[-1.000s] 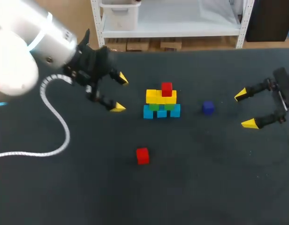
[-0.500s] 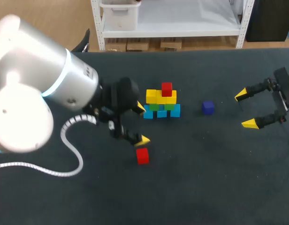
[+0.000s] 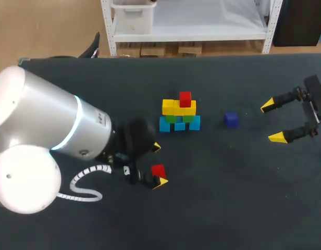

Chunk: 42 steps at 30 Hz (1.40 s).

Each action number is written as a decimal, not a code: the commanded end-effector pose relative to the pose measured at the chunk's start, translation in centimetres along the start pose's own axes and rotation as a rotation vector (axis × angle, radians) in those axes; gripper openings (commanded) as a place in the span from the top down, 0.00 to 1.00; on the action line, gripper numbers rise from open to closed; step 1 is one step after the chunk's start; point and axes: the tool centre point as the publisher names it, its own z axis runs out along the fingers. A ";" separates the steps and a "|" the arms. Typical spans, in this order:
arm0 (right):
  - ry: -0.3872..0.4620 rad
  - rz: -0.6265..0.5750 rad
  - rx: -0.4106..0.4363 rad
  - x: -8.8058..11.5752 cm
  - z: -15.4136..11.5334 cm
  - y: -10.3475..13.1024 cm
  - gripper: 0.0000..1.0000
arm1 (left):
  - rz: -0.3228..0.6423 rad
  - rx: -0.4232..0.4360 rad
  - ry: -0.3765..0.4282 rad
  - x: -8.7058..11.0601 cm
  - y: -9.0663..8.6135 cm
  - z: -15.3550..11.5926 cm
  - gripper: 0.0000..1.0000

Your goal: Place the blue cubes, place green cubes on the blue cubes, place the yellow cubes on the green cubes, then place the red cubes on the yellow cubes, and place purple cube on the red cubes.

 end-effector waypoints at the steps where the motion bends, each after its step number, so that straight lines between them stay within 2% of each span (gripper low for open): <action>1: -0.002 -0.001 -0.001 0.1 0.1 -0.1 0.00 | -0.003 -0.015 -0.012 0.9 0.1 1.2 0.00; 10: -0.002 -0.001 -0.001 0.1 0.1 -0.1 0.00 | -0.072 -0.014 -0.021 1.9 -0.3 3.1 0.00; 16: -0.002 -0.001 -0.001 0.1 0.1 -0.1 0.00 | -0.084 -0.014 -0.025 2.1 -0.5 3.6 0.00; 25: -0.002 -0.001 -0.001 0.1 0.1 -0.1 0.00 | -0.090 -0.026 -0.033 2.6 -0.2 3.4 0.00; 27: -0.002 -0.001 -0.001 0.1 0.1 -0.1 0.00 | -0.090 -0.023 -0.030 2.7 -0.1 3.3 0.04; 29: -0.002 -0.001 -0.001 0.1 0.1 -0.1 0.00 | -0.089 -0.022 -0.027 2.7 -0.1 3.1 0.15; 31: -0.002 -0.001 -0.001 0.1 0.1 -0.1 0.00 | -0.091 -0.017 -0.025 2.8 -0.1 3.1 0.34; 32: -0.002 -0.001 -0.001 0.1 0.1 -0.1 0.00 | -0.091 -0.016 -0.025 2.8 -0.1 3.1 0.52; 35: -0.002 -0.001 -0.001 0.1 0.1 -0.1 0.00 | -0.094 -0.004 -0.023 2.9 -0.1 3.1 0.60; 36: -0.002 -0.001 -0.001 0.1 0.1 -0.1 0.00 | -0.093 -0.003 -0.023 2.9 -0.1 3.1 0.70; 37: -0.002 -0.001 -0.001 0.1 0.1 -0.1 0.00 | -0.092 -0.003 -0.022 2.9 0.0 3.1 0.89; 39: -0.002 -0.001 -0.001 0.1 0.1 -0.1 0.00 | -0.090 -0.002 -0.022 2.8 0.2 3.1 1.00; 42: -0.002 -0.001 -0.001 0.1 0.1 -0.1 0.00 | -0.091 -0.001 -0.022 2.5 0.4 2.9 1.00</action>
